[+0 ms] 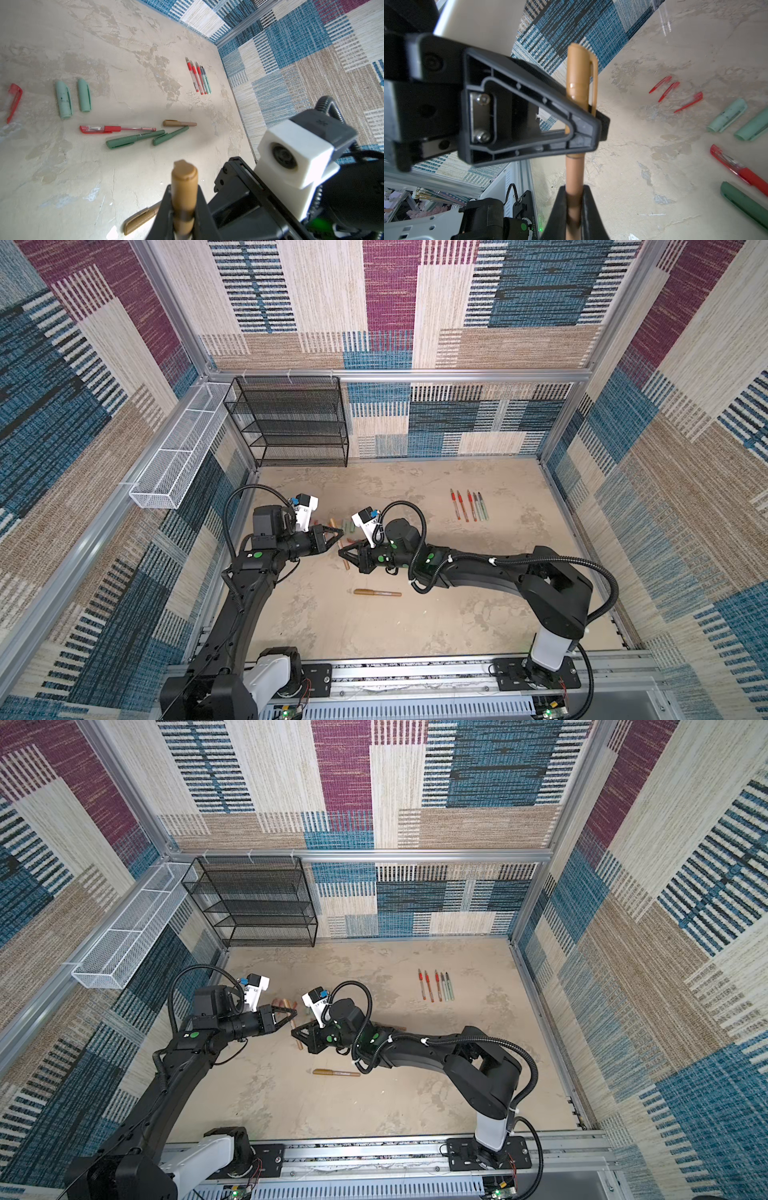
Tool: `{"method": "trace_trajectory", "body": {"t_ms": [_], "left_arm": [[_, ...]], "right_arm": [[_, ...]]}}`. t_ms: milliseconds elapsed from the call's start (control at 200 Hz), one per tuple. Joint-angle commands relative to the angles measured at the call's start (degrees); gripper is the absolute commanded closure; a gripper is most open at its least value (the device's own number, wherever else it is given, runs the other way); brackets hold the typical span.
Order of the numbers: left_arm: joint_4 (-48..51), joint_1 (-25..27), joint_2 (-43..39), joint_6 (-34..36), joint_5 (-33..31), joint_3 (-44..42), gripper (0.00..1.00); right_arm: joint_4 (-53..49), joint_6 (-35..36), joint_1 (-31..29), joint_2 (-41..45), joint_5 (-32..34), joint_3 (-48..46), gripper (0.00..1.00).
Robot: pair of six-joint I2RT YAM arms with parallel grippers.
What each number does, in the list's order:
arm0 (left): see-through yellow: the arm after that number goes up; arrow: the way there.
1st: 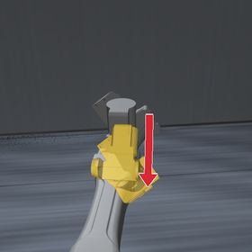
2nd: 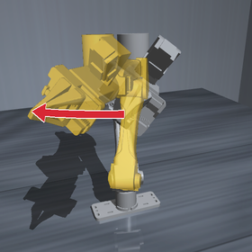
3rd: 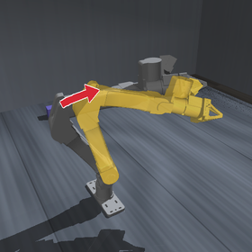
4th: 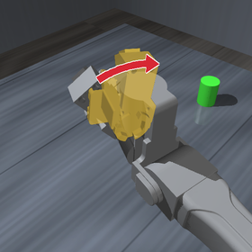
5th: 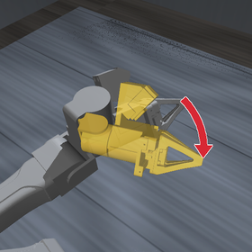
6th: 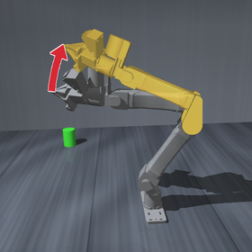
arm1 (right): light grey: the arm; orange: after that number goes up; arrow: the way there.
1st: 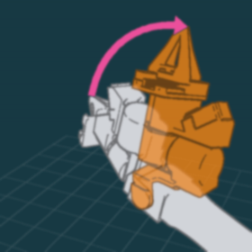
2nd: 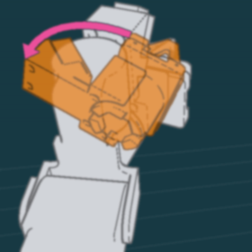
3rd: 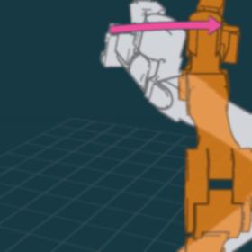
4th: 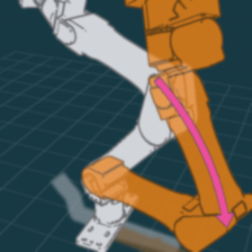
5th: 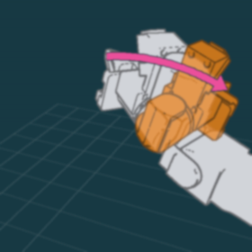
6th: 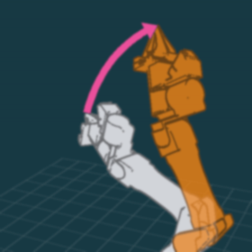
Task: Open the pen caps
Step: 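Pull the pen out of the tan cap with the right gripper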
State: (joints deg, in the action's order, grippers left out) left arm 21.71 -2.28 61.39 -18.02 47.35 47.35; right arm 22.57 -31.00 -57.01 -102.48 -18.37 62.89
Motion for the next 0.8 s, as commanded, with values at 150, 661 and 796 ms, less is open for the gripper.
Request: {"method": "trace_trajectory", "body": {"t_ms": [150, 661, 796], "left_arm": [[-3.01, -2.15, 0.54, 2.29, -8.05, 3.35, 1.0], [1.11, -4.79, 1.85, 4.78, -13.68, 7.12, 1.0], [5.01, -4.74, 1.63, 10.16, -18.54, 7.35, 1.0]], "right_arm": [[-8.77, 0.99, -0.73, 2.17, -1.42, -4.92, 1.0], [-6.49, 0.51, -0.13, 8.48, 1.08, -12.85, 1.0], [-8.32, 0.09, 1.47, 12.64, 5.68, -16.18, 1.0]]}}
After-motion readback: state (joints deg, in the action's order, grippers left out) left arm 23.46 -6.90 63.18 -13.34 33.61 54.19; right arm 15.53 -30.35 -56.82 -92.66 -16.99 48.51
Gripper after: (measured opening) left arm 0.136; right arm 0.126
